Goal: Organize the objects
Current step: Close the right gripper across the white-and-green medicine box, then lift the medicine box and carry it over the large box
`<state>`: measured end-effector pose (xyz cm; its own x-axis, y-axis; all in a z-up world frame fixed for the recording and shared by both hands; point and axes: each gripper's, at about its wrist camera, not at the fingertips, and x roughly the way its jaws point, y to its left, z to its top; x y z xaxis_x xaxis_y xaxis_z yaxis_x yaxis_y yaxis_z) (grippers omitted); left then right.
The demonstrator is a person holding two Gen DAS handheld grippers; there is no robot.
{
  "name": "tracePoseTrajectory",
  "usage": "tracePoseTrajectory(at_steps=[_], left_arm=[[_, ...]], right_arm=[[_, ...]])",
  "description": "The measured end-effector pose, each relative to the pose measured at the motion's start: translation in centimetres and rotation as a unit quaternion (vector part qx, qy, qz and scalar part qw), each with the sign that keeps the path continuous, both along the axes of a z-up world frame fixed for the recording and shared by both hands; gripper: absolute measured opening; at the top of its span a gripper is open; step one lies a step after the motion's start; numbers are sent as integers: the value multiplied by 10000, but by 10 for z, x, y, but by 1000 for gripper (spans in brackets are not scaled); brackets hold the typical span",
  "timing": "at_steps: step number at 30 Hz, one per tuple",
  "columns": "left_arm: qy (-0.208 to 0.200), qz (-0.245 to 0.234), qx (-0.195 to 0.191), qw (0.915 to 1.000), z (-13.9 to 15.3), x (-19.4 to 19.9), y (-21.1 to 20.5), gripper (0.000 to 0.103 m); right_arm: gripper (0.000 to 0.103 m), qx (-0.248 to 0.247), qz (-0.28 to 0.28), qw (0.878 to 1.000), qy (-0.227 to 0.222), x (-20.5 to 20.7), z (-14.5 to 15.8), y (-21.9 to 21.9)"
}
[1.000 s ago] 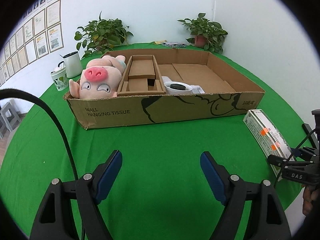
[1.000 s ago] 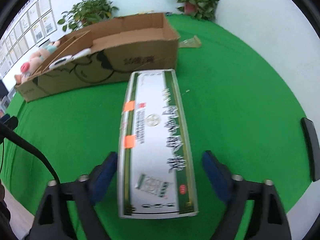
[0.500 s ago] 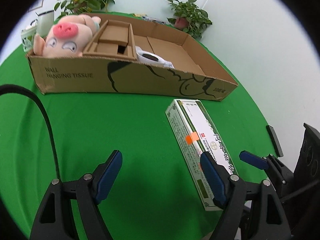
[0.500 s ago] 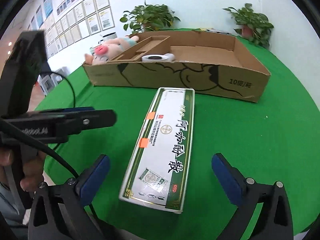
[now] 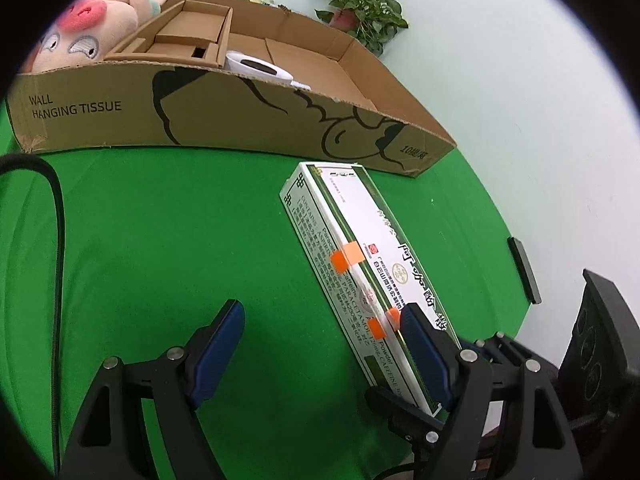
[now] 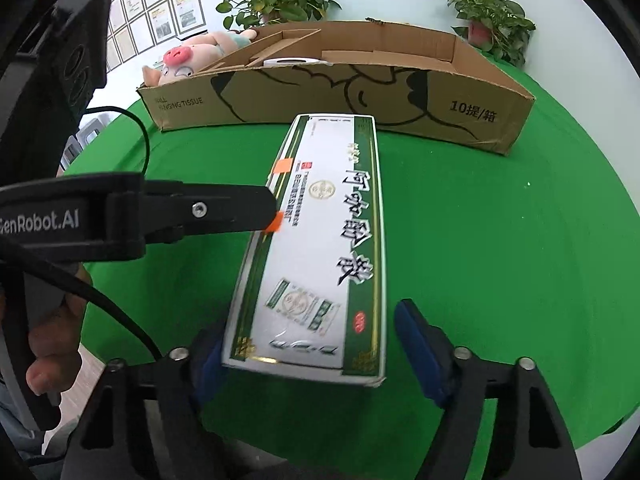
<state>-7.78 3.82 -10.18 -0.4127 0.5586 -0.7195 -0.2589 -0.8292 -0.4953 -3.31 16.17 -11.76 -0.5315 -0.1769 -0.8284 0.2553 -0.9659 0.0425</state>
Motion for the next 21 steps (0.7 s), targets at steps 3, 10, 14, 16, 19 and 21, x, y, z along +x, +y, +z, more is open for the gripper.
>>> tracePoseTrajectory(at_steps=[3,10,14,16,19,21], left_arm=[[-41,2,149,9999,-2,0,0,80],[-149,-16,349,9993,-3,2,0,79],[-219,31,463,9987,-4,2,-3,74],[-299,-10,490,9984,-5,2,-3,65],[-249,7,515,9984,-3,4,-4,60],[-162,4,538,9984,0,6,-5,58]], right_arm=[[62,-87,67,9999,10,4,0,-2],[61,-739,83,9971,-160,6,5,-2],[61,-1239,120,9915,-370,2,4,-1],[61,-1330,165,9902,-400,3,4,-3],[60,-1275,196,9909,-381,5,4,-9],[60,-1236,200,9916,-337,7,5,-10]])
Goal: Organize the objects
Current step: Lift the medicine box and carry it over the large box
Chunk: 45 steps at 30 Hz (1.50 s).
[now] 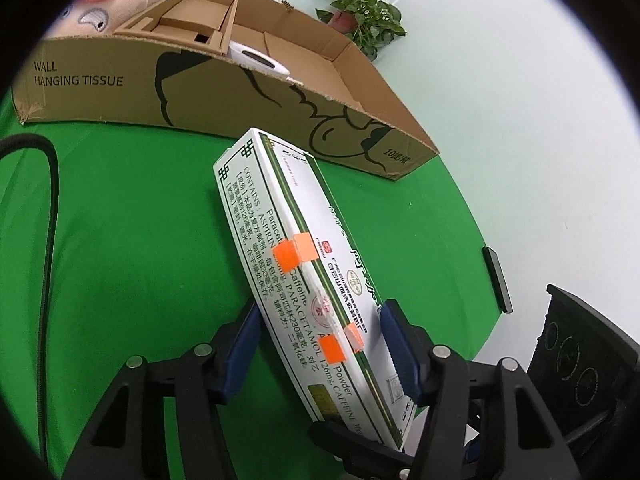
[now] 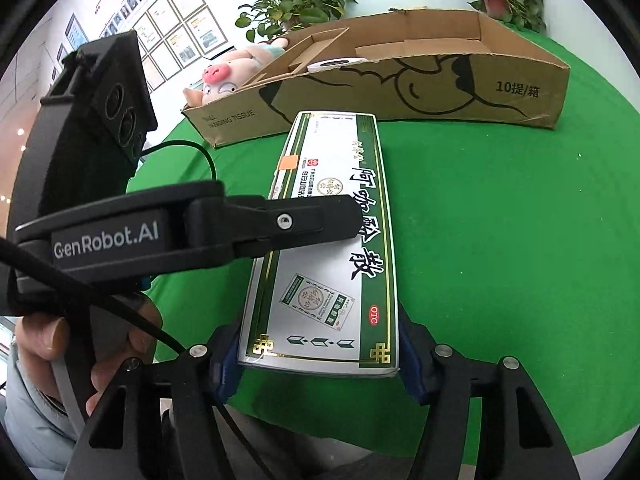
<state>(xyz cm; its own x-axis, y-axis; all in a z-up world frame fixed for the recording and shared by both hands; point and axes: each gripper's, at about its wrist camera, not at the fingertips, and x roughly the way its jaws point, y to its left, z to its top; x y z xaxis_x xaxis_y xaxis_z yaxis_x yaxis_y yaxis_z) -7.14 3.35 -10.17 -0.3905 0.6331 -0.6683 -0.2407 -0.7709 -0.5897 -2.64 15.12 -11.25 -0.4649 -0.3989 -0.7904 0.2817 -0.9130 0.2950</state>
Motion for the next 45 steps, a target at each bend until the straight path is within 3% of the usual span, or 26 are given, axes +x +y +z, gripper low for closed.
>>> tracePoseTrajectory(at_steps=[10,17,35,45], left_arm=[[666,-70,-16,9978,39,8,4,52],[1298,-310,-153,9909,74,13,13,52],[1984,-731,-239,9771,129,-10,42,51],[2285,-851,-233,9695,158,-37,54,51]], right_arm=[[60,223,-108,9979,606,7,28,-9],[59,329,-221,9920,1198,14,56,-7],[59,303,-562,9833,1704,-5,104,29],[59,408,-635,9768,2005,-41,134,46]])
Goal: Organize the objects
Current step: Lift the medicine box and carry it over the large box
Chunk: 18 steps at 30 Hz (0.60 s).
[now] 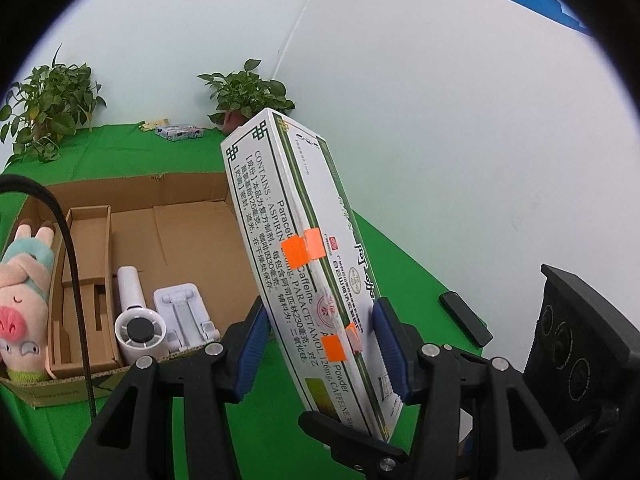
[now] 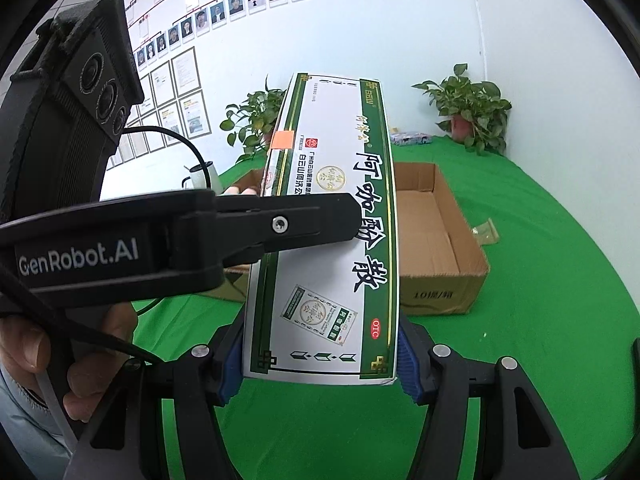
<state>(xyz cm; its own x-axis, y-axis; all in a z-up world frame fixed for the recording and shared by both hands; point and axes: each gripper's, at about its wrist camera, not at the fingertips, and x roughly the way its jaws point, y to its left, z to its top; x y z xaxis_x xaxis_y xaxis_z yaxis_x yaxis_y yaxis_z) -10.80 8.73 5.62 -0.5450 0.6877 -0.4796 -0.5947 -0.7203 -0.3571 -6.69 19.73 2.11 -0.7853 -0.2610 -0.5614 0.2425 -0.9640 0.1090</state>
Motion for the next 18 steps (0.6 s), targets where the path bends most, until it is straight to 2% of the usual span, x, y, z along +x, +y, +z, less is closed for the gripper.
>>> tracePoseTrajectory(at_steps=[12,18], left_arm=[[-169,89,-52,9998,7,-68,-2,51],[-420,135,-90,9990,-6,-108,-5,51]], right_arm=[[59,-29,166,9997,-163,-81,12,15],[59,-53,270,9989,-373,-134,4,20]])
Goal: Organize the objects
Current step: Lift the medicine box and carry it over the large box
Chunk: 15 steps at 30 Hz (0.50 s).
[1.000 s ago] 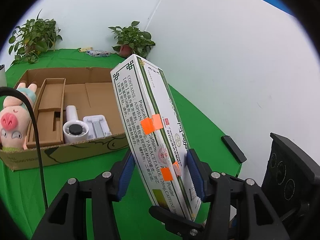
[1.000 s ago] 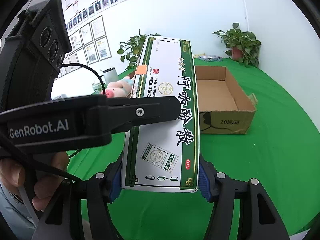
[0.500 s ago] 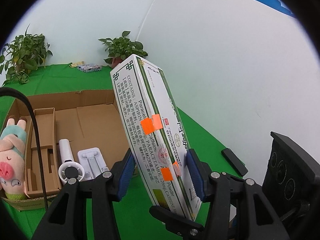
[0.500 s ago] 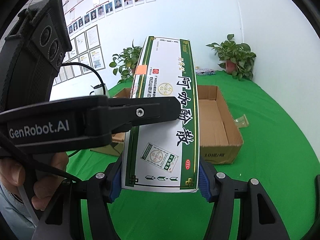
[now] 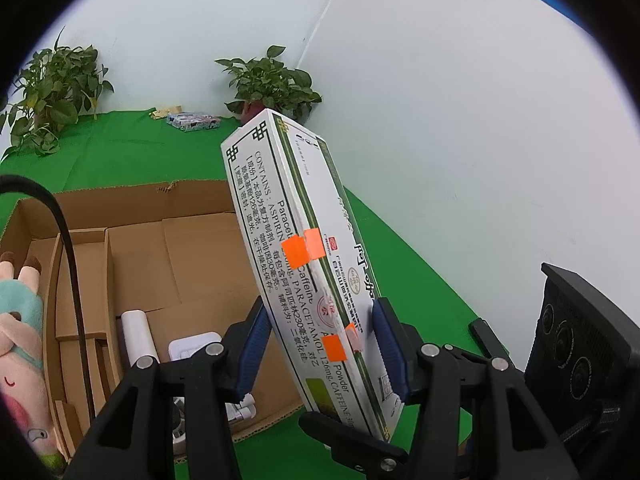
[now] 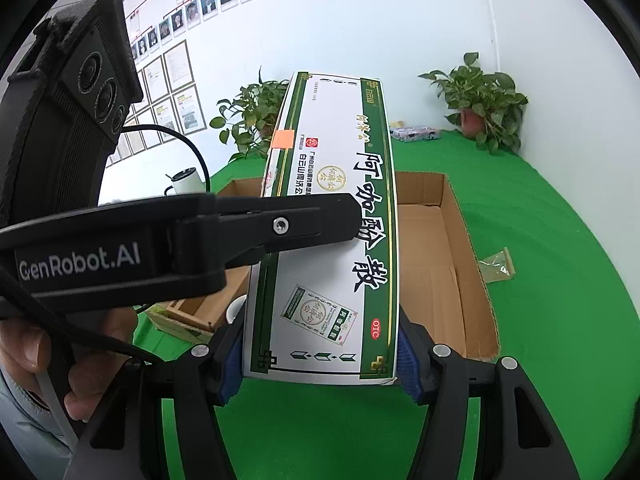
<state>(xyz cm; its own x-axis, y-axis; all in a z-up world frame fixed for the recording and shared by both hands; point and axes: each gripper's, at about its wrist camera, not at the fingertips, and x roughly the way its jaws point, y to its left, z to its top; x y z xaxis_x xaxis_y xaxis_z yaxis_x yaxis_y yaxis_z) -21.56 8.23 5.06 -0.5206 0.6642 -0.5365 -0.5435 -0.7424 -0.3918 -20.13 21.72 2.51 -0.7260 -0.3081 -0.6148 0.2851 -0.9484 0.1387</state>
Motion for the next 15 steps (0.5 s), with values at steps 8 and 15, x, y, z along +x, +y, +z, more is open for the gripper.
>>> tracePoseTrajectory(at_steps=[8,15], left_arm=[[-521,36,-121,9986,-29,-39,6,50],[-1008,45,-211,9947,-61,-58,12,50]], right_arm=[[59,-219,49,9984,-527,-62,-30,13],[59,-296,42,9949,-968,-82,-63,18]])
